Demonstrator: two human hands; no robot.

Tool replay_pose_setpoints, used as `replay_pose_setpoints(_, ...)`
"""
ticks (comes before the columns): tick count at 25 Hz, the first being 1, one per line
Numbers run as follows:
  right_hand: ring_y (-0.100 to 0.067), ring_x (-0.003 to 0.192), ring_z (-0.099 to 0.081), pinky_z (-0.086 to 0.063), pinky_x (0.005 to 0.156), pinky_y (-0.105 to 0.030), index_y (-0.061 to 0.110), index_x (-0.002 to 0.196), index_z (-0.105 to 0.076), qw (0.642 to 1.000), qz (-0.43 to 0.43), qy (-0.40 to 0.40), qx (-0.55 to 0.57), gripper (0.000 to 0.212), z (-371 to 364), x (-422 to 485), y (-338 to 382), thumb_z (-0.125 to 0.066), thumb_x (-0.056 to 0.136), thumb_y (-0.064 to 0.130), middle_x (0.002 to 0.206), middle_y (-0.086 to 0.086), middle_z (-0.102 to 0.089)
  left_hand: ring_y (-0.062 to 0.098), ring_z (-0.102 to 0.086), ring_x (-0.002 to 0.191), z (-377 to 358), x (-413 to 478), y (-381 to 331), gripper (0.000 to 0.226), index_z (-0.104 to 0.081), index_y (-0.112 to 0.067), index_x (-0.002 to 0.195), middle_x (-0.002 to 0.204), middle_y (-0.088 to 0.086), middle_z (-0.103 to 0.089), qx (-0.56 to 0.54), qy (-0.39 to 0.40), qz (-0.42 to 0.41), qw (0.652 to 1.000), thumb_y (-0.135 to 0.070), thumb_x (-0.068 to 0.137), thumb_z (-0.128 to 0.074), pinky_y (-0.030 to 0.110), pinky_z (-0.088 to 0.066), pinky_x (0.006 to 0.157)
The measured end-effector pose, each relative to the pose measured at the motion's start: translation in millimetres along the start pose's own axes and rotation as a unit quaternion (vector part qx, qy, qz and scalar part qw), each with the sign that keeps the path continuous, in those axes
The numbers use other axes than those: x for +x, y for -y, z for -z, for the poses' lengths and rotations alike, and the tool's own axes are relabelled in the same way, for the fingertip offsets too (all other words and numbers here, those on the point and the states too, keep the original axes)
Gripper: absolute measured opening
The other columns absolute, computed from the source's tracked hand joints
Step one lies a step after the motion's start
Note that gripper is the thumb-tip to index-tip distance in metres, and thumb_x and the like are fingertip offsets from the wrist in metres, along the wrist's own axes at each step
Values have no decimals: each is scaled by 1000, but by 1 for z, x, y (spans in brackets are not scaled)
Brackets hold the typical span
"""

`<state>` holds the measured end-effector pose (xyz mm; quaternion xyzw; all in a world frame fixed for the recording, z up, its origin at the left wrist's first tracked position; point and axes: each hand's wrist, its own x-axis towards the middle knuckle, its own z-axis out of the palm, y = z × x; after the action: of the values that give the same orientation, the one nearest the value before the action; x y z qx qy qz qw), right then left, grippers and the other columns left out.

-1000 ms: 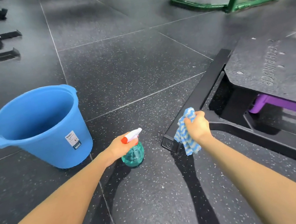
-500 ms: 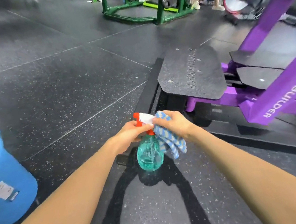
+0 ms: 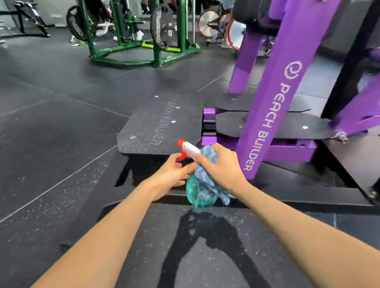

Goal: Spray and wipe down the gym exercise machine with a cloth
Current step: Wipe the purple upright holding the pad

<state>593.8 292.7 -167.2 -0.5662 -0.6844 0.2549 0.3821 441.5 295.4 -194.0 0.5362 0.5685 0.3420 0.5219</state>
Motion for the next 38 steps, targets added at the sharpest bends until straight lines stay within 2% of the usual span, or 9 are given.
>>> replay_pose_setpoints(7, -4, 56, -39, -31, 54, -18, 26, 67, -36, 996, 71, 43, 35, 36, 87, 29, -23, -61, 91, 35, 61, 11, -43, -3, -63, 86, -85, 22, -66, 62, -33, -16, 143, 97, -7, -68, 5, -10, -88, 996, 6, 91, -58, 13, -51, 69)
replay_pose_setpoints(12, -10, 72, -50, -38, 67, -26, 15, 94, -45, 994, 64, 40, 72, 23, 127, 63, -39, -56, 94, 35, 80, 3, -55, 13, -60, 95, -91, 44, -97, 47, -41, -14, 134, 95, -3, -63, 17, -53, -103, 993, -4, 92, -61, 29, -50, 91)
replay_pose_setpoints(16, -17, 66, -46, -31, 66, -29, 9, 96, -24, 992, 36, -70, 99, 33, 146, 83, -51, -56, 93, 17, 79, 1, -41, 0, -51, 79, -86, 52, -119, 41, -36, -16, 132, 96, -8, -51, 91, -75, -89, 989, -11, 97, -56, 9, -41, 66)
replay_pose_setpoints(22, -26, 77, -47, -40, 66, -38, 11, 97, -40, 977, 187, -89, -50, 25, 164, 88, -42, -56, 82, 0, 107, -6, -38, 18, -52, 60, -85, 59, -182, 26, -64, -8, 94, 57, 6, -61, 76, -145, -105, 981, -19, 71, -57, 31, -43, 67)
replay_pose_setpoints(25, -18, 90, -48, -44, 72, -30, 9, 107, -51, 932, 291, -193, -95, 31, 191, 109, -21, -59, 78, 2, 114, 0, -39, 17, -47, 51, -81, 60, -207, 54, -68, -15, 105, 66, 17, -63, 118, -72, -140, 980, -20, 56, -46, 25, -42, 61)
replay_pose_setpoints(30, -21, 99, -47, -35, 83, -32, 10, 107, -65, 821, 382, -353, -237, 30, 232, 139, 18, -60, 78, 10, 112, -5, -61, 25, -56, 40, -79, 63, -218, 33, -61, -16, 61, 58, 3, -61, 74, -73, -59, 993, 12, 66, -44, 13, -37, 37)
replay_pose_setpoints(32, -22, 104, -48, -34, 88, -33, 8, 105, -67, 773, 412, -372, -308, 23, 231, 154, 27, -60, 83, 7, 109, -5, -65, 28, -62, 45, -76, 68, -212, 24, -63, -16, 60, 58, 6, -63, 57, -60, -54, 995, 3, 60, -48, 17, -42, 45)
replay_pose_setpoints(35, -29, 107, -55, -34, 101, -38, 3, 103, -67, 738, 430, -306, -422, 23, 203, 171, 10, -62, 80, 6, 106, -9, -65, 24, -66, 50, -62, 78, -208, 47, -73, -16, 82, 62, 14, -66, 64, -78, -97, 990, -23, 41, -50, 39, -54, 76)
replay_pose_setpoints(38, -31, 103, -57, -29, 105, -41, 6, 94, -74, 647, 422, -108, -626, 26, 148, 150, -43, -64, 75, 22, 100, -10, -66, 27, -65, 51, -49, 84, -207, 44, -71, -6, 78, 46, 6, -55, 14, -126, -102, 987, -20, 43, -48, 50, -54, 90)
